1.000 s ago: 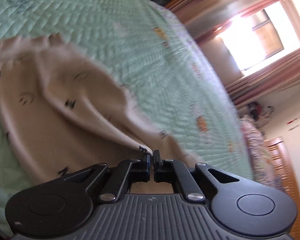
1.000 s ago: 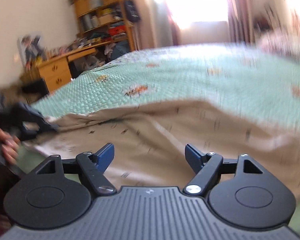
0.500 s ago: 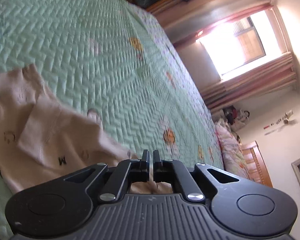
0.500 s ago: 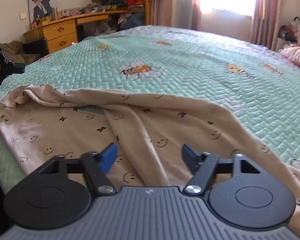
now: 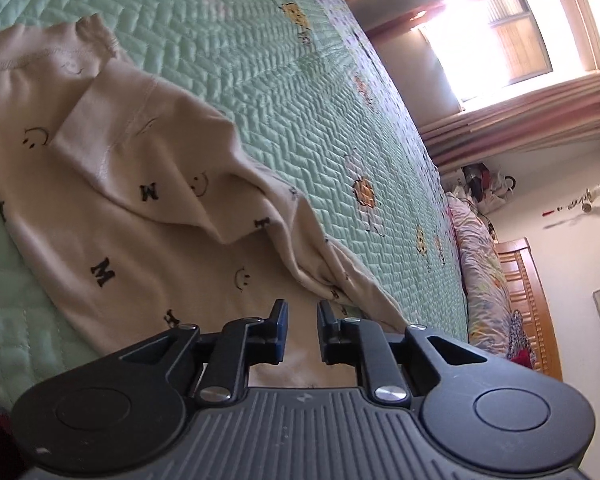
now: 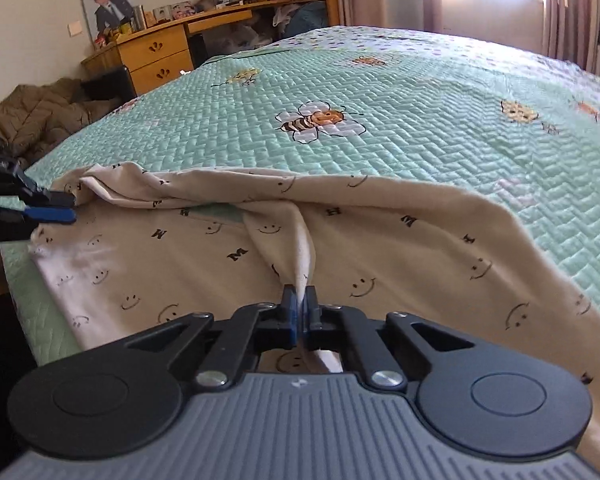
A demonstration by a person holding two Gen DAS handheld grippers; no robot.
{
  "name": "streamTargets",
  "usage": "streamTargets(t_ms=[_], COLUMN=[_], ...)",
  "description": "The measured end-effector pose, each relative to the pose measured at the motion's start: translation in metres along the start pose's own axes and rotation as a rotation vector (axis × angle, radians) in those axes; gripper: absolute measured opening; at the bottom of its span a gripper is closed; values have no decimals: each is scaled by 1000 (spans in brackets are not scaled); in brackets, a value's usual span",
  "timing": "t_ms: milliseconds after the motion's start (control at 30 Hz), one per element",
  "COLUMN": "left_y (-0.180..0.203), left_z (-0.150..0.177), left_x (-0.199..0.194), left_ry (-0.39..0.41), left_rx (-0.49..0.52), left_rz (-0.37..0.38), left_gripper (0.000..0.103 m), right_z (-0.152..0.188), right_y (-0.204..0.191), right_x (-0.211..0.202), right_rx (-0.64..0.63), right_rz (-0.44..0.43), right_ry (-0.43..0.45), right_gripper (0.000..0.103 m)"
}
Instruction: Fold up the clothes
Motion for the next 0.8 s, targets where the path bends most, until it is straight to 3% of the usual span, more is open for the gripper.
streamTargets(t_ms=[100, 200, 267, 400, 600, 800], left_y=[5, 7, 8, 7, -2, -4], left_z=[3, 6, 8, 14, 12, 5], left_x=[-4, -3, -1, 8, 10, 20], left_ry=[-5, -17, -28, -60, -7, 35], left_rx=[17, 22, 22, -1, -71, -125], left_rz=[10, 12, 13, 25, 42, 64], left_gripper=[38, 49, 50, 54, 62, 66], right_z=[-6, -3, 4, 33, 51, 37], right_y=[-6, -20, -30, -46, -49, -24], right_x=[-20, -45, -60, -67, -80, -95], right_rx=[19, -45, -104, -285, -203, 87], right_rz=[-69, -132, -148, -51, -47, -87], right_ry=[38, 42, 28, -54, -10, 145], right_gripper=[3, 3, 3, 3, 3, 3])
Point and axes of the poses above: each gripper's, at about its wrist camera, not at the fingertips, and x roughly the way its jaws point, y to its right, z to its underside, the point moved 4 cm from there along x, roughly the way its jaws point, and after that the axes turned 3 degrees about y, right-handed, at the moved point
